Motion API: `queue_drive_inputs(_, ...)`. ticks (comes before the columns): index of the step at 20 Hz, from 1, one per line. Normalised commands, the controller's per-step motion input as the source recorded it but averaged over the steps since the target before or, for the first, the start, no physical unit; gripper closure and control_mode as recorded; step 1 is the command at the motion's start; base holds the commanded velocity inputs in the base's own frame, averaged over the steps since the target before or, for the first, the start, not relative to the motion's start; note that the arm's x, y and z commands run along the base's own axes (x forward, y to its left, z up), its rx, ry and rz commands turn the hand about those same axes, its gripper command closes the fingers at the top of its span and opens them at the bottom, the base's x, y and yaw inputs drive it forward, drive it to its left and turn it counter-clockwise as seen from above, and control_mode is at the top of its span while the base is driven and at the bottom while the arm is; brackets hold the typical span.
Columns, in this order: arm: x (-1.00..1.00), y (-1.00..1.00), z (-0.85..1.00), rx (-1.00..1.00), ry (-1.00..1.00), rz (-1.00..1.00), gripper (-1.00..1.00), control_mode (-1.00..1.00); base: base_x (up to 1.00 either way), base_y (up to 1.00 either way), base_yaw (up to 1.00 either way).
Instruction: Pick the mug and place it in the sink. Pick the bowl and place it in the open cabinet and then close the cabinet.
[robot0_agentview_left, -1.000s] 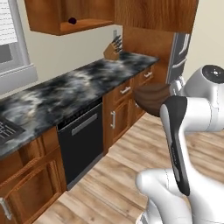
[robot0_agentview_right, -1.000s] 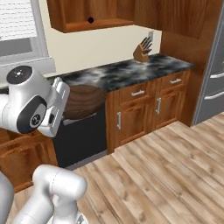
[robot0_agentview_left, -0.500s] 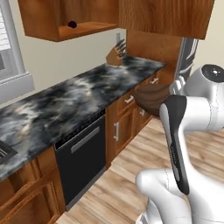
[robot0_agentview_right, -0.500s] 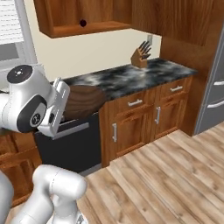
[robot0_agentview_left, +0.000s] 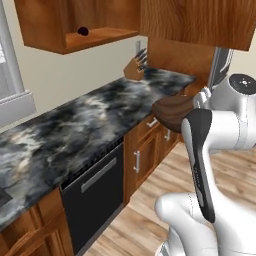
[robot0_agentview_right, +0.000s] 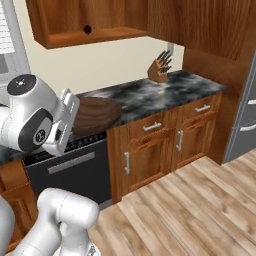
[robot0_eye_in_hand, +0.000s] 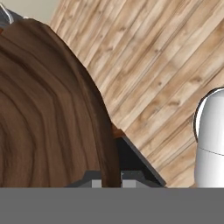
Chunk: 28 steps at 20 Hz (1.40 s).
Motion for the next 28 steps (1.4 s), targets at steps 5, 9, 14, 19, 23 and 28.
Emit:
queue_drive_inputs(5, 0.0, 0.0, 0.0, 0.0, 0.0, 0.0, 1.0, 1.0, 0.51, -0.11, 0.0)
queue_drive_inputs(9, 0.0, 0.0, 0.0, 0.0, 0.0, 0.0, 1.0, 1.0, 0.76, 0.15, 0.0)
queue_drive_inputs(14, 0.0, 0.0, 0.0, 0.0, 0.0, 0.0, 1.0, 1.0, 0.97, 0.15, 0.0)
queue_drive_inputs(19, 0.0, 0.0, 0.0, 0.0, 0.0, 0.0, 1.0, 1.0, 0.87, -0.04, 0.0)
queue_drive_inputs(23, 0.0, 0.0, 0.0, 0.0, 0.0, 0.0, 1.0, 1.0, 0.63, -0.14, 0.0)
queue_drive_inputs(28, 0.0, 0.0, 0.0, 0.0, 0.0, 0.0, 1.0, 1.0, 0.54, -0.03, 0.0)
